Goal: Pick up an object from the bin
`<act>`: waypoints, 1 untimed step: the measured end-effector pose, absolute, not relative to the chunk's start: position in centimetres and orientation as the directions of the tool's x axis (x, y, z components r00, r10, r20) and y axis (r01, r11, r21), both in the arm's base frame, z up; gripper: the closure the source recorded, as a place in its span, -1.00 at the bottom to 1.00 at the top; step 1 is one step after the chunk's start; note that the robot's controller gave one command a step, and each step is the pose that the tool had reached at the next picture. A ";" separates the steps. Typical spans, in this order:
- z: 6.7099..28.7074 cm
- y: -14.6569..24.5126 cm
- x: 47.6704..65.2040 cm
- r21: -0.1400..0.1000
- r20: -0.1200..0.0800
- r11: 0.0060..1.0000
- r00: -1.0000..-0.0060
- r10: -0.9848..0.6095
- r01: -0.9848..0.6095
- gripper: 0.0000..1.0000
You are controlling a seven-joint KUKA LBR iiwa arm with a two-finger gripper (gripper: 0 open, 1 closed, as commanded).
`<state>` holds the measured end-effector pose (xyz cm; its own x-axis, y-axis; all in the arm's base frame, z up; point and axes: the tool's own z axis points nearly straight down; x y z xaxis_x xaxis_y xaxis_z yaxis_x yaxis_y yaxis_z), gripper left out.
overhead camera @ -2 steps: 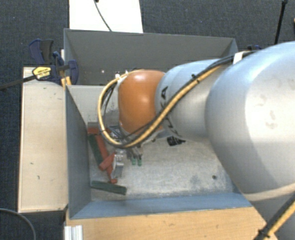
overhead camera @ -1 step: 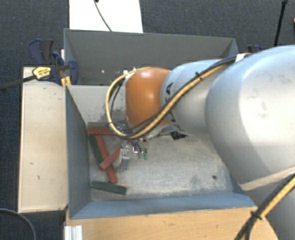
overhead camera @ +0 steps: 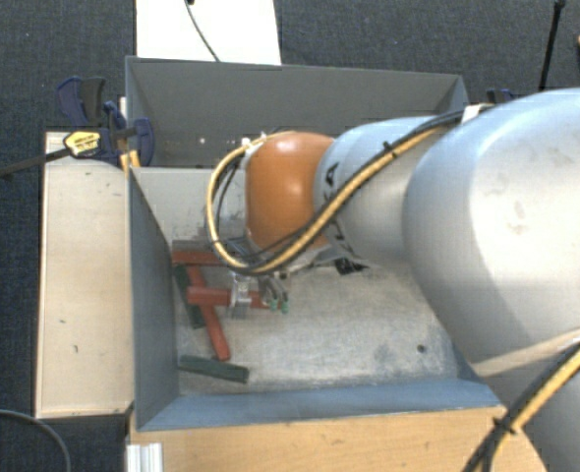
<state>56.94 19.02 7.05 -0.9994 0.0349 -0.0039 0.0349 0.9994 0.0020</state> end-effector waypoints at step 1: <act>20.7 21.6 58.2 0.005 -0.011 1.000 -1.000 0.001 0.001 1.00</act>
Offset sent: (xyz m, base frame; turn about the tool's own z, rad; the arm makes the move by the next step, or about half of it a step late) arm 0.0106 0.0245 0.1306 -0.0302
